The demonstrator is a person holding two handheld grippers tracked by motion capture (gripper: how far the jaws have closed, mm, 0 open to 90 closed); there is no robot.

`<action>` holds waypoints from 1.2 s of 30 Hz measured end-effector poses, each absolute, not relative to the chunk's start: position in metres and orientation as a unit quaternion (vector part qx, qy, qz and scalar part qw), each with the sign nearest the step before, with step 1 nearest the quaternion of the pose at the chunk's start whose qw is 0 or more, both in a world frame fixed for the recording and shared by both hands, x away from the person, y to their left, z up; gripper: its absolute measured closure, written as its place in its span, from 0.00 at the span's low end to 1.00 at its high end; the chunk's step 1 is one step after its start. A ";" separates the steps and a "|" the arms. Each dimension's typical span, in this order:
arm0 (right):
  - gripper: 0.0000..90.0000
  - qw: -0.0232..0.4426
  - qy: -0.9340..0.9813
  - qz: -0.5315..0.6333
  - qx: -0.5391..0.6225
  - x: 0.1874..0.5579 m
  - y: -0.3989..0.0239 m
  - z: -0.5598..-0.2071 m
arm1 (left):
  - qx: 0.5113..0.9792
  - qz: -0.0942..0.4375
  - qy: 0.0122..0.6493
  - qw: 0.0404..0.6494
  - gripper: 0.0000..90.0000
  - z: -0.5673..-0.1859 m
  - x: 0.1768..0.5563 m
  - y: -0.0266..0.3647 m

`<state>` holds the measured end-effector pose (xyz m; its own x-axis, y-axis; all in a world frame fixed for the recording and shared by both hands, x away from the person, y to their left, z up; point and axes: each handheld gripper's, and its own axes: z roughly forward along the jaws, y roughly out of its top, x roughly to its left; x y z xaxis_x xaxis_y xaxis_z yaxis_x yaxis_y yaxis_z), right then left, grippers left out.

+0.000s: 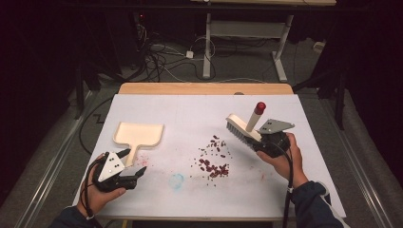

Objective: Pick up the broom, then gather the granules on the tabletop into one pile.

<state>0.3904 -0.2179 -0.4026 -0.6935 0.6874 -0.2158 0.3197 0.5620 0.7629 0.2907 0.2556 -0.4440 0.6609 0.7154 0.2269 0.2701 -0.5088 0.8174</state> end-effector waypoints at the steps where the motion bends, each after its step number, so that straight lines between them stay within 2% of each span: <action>1: 0.76 0.256 0.845 0.359 0.302 0.393 -0.219 -0.404 | 0.822 0.281 0.299 0.395 0.22 -0.444 0.291 0.256; 15: 0.76 0.262 0.843 0.342 0.321 0.415 -0.210 -0.417 | 0.836 0.270 0.288 0.382 0.22 -0.452 0.293 0.246; 23: 0.76 0.299 0.846 0.306 0.319 0.435 -0.184 -0.431 | 0.841 0.259 0.294 0.373 0.22 -0.457 0.296 0.241; 25: 0.76 0.296 0.846 0.308 0.319 0.439 -0.177 -0.434 | 0.842 0.256 0.294 0.373 0.22 -0.458 0.296 0.241; 36: 0.75 0.301 0.877 0.275 0.254 0.422 -0.139 -0.447 | 0.846 0.253 0.290 0.368 0.22 -0.458 0.295 0.238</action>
<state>0.4222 -0.1390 -0.4475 -0.6901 0.6115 -0.3871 0.2804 0.7190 0.6360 0.2952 0.2382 -0.4585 0.7037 0.6776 0.2138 0.3060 -0.5606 0.7695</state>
